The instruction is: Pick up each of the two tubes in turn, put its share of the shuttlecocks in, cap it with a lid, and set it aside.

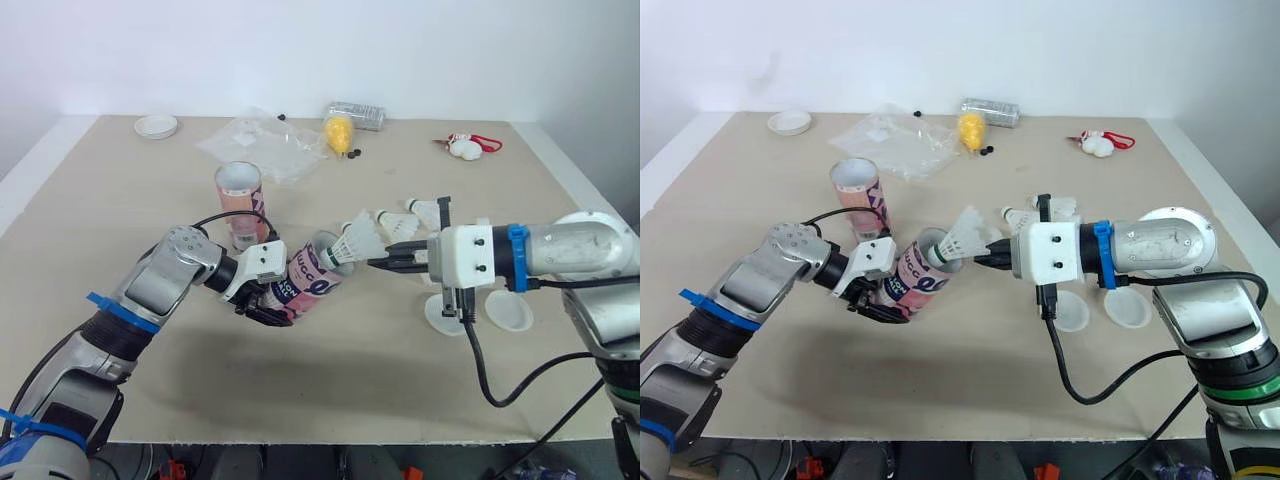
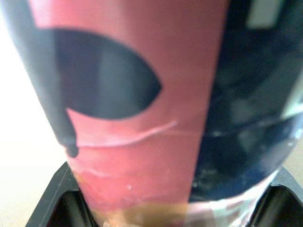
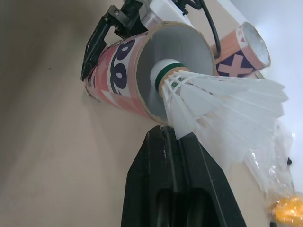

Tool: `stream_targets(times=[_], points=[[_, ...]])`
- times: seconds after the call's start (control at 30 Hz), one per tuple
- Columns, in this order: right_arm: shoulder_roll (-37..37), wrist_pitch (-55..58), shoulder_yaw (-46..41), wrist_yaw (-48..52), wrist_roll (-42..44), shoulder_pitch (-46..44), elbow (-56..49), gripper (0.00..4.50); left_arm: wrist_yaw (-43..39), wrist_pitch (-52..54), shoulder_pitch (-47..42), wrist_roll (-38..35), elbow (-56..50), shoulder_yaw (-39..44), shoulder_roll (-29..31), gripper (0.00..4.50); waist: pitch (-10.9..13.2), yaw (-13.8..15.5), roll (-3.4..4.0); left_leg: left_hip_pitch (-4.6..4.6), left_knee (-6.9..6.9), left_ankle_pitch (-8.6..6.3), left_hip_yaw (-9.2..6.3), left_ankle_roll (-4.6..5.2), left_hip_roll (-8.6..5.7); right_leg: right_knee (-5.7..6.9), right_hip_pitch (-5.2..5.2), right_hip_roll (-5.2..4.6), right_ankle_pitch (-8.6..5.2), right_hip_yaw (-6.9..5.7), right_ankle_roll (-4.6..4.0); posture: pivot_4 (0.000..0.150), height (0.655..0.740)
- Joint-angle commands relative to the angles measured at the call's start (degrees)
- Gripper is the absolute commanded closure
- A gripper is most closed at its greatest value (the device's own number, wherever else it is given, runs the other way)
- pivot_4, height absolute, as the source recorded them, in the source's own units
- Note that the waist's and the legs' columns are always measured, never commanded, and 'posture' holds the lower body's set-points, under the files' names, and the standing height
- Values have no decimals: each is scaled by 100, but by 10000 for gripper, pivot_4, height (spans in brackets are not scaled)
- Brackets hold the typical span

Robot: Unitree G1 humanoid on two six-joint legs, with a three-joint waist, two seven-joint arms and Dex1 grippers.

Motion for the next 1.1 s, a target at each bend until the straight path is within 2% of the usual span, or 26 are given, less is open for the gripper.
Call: stream_targets(times=[0.03, 0.07, 0.17, 0.23, 0.37, 0.43, 0.53, 0.73, 1.1], points=[[206, 328, -183, -85, 443, -244, -233, 26337, 71, 33, 19, -40, -215, 132, 60, 14944, 0, -3, 0, 0, 0, 0, -1, 0, 1, 0, 0, 1, 0, 0, -1, 1500, 7400], [267, 502, -261, -157, 576, -253, -238, 23096, 83, 52, 28, -44, -227, 138, 64, 14944, 0, -2, 0, 0, 0, 0, -1, 0, 1, 1, 0, 1, 1, 0, -1, 1500, 7400], [440, 1203, -601, -521, 1100, -284, -204, 8214, 106, 82, 57, -63, -255, 154, 94, 14944, 0, 0, 0, -1, 0, 0, -3, 0, 0, 1, 1, 0, 1, -1, -3, 1500, 7400], [686, 2228, -1180, -1183, 1798, -145, 140, 705, 121, 45, 92, -53, -237, 169, 148, 14944, 0, 1, 0, -1, 0, 0, -4, 0, 0, 1, 2, 0, 4, -1, -8, 1500, 7400], [1351, 3206, -1700, -2637, 1767, 546, 814, 705, 91, -10, 167, -94, -250, 240, 284, 14944, -17, 3, -30, 6, 0, 0, -13, 0, 2, 2, 14, 3, 19, -9, -40, 1500, 7400], [1862, 3652, -1567, -3413, 1635, 835, 764, 705, 0, -141, 264, -146, -238, 323, 411, 14944, -7, 1, -14, 6, 0, 0, -11, 0, 1, 3, 9, 2, 24, -6, -44, 1500, 7400], [2493, 3848, -1320, -4014, 1518, 982, 579, 705, -115, -396, 406, -138, -148, 383, 641, 14944, -1, -60, 1, 9, -10, 2, 0, 3, 10, 14, -7, 12, 23, 2, -49, 1500, 7400], [3074, 3744, -896, -4547, 1103, 917, 676, 705, -175, -592, 539, -129, 29, 471, 852, 14944, 0, -82, 6, 10, -10, 4, -4, 6, 17, 18, -6, 25, 8, 5, -21, 1500, 7400], [3627, 3403, -233, -4754, 437, 651, 1102, 705, -15, -596, 600, -96, 22, 470, 749, 14944, 0, -82, 6, 13, -8, 6, -3, 8, 20, 18, -5, 27, 13, 5, -20, 1500, 7400]])
